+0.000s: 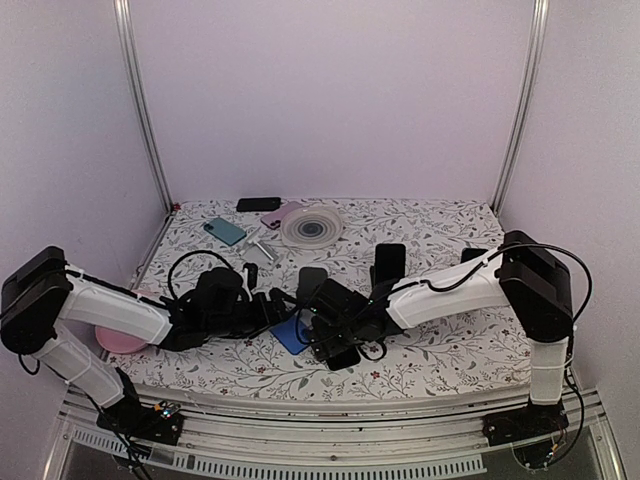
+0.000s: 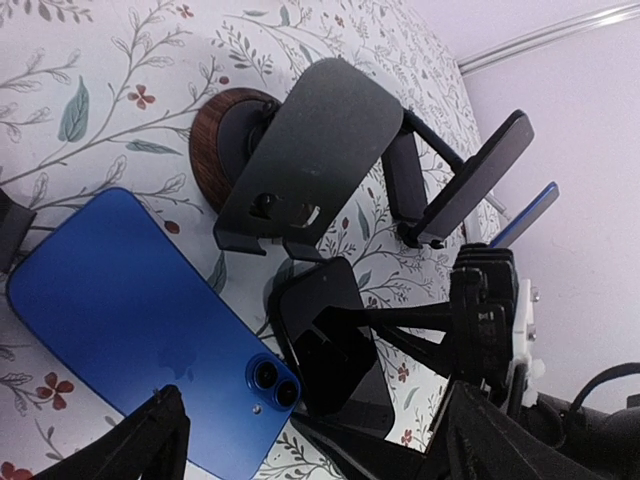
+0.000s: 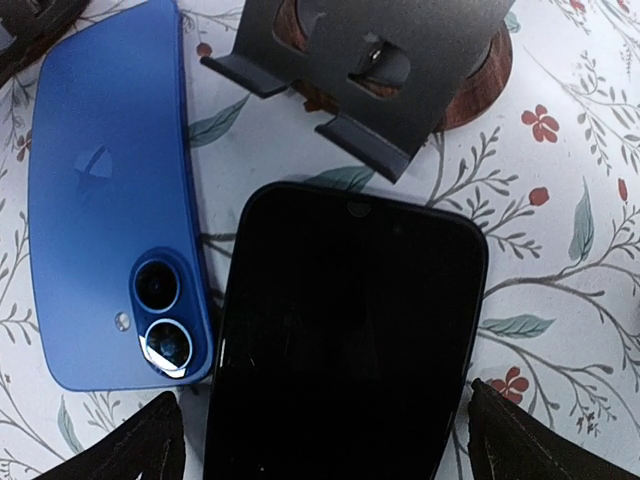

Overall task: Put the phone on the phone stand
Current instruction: Pick up the phone at the center of the board.

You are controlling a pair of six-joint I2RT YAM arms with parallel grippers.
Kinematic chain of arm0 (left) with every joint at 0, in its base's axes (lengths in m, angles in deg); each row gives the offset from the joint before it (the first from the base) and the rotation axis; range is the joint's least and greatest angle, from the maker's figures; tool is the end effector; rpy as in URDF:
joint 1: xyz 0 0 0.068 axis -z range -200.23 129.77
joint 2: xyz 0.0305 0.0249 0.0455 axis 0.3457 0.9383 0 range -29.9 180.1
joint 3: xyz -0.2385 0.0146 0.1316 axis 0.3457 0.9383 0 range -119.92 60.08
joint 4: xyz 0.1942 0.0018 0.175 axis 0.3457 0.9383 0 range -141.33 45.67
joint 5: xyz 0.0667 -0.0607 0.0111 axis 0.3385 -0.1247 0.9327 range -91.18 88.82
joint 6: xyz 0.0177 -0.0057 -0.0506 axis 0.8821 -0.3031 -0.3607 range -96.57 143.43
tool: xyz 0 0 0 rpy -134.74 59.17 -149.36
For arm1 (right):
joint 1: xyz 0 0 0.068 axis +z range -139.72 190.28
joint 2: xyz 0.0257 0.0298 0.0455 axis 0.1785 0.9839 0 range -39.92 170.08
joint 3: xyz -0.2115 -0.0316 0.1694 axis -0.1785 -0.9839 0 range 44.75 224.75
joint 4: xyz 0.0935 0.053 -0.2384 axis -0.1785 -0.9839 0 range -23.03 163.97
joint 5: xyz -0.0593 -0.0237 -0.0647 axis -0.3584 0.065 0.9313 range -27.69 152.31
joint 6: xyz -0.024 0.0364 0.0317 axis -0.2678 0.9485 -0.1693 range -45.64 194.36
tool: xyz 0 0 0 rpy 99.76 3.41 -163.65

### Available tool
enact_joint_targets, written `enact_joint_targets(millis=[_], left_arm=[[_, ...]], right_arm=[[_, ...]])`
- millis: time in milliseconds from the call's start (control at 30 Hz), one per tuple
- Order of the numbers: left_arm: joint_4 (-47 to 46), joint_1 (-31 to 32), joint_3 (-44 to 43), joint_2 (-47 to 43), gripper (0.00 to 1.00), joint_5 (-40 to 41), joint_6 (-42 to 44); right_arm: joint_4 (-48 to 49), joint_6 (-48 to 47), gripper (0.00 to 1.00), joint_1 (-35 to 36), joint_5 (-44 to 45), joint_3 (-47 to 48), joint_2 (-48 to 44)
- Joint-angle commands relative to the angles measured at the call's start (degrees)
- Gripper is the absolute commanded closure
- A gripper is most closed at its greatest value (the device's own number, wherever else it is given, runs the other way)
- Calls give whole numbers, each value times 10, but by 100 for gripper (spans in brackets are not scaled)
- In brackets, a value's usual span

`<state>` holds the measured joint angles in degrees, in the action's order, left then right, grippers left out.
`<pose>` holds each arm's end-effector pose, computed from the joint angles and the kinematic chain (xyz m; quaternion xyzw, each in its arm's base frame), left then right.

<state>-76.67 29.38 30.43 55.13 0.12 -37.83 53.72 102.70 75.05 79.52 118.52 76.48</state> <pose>0.1825 -0.2130 0.1542 -0.0935 0.8611 -0.4059 0.2916 0.1832 0.3642 0.1321 -0.2671 0.9240 0.0683 0.2651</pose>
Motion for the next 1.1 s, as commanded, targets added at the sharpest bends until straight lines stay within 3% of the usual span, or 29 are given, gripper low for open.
enact_joint_targets(millis=[0, 400, 667, 1067], left_arm=[[2, -7, 9, -13, 10, 11, -4], [-1, -10, 14, -20, 10, 14, -5], [2, -13, 7, -25, 10, 11, -3], [-27, -13, -10, 10, 11, -23, -7]], right_arm=[[-9, -16, 2, -12, -8, 17, 33], [-36, -20, 8, -12, 12, 40, 52], [-34, -20, 27, -13, 13, 36, 47], [11, -2, 31, -19, 24, -20, -28]])
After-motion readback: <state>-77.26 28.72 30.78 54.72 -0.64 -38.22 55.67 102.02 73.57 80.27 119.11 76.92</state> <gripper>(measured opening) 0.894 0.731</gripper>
